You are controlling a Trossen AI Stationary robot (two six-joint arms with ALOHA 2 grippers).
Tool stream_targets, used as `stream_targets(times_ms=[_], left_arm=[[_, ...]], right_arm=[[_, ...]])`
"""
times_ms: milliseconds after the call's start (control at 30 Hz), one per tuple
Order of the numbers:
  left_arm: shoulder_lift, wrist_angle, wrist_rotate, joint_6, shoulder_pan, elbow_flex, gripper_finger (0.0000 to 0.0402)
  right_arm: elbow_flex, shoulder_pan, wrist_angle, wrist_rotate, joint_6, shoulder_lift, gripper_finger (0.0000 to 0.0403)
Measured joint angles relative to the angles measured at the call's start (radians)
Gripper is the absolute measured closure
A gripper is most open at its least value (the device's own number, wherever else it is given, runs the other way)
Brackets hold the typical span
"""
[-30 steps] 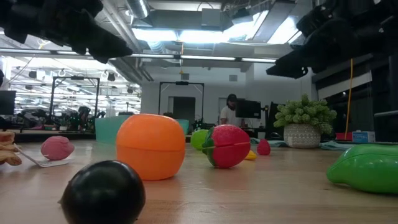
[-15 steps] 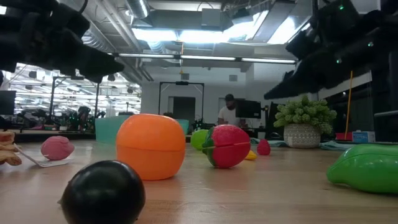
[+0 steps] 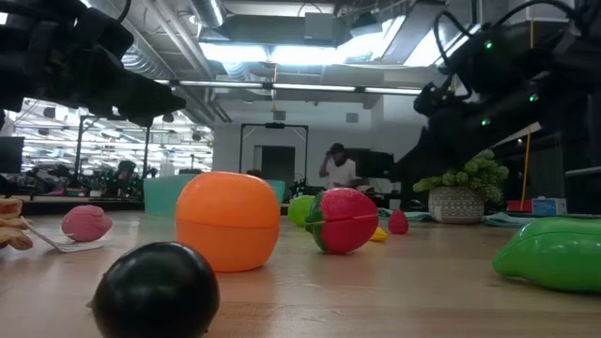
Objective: Pick and placing Produce into tupperware
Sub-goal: Put the orange pumpkin into the blue bin
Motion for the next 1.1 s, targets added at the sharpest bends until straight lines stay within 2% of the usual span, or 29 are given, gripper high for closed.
stream_targets(times_ms=[300,667,1100], left_arm=[[0.000,-0.001,0.000,0.000,0.000,0.000,0.0223],[0.000,-0.001,0.000,0.000,0.000,0.000,0.0223],[0.000,-0.001,0.000,0.000,0.000,0.000,0.0223]], right_arm=[[0.003,-0.014,0.119,0.000,0.034,0.115,0.0096],[0.090,-0.014,0.109,0.091,0.028,0.285,0.0096],[0.191,-0.023,0.108,0.110,0.002,0.390,0.0096]])
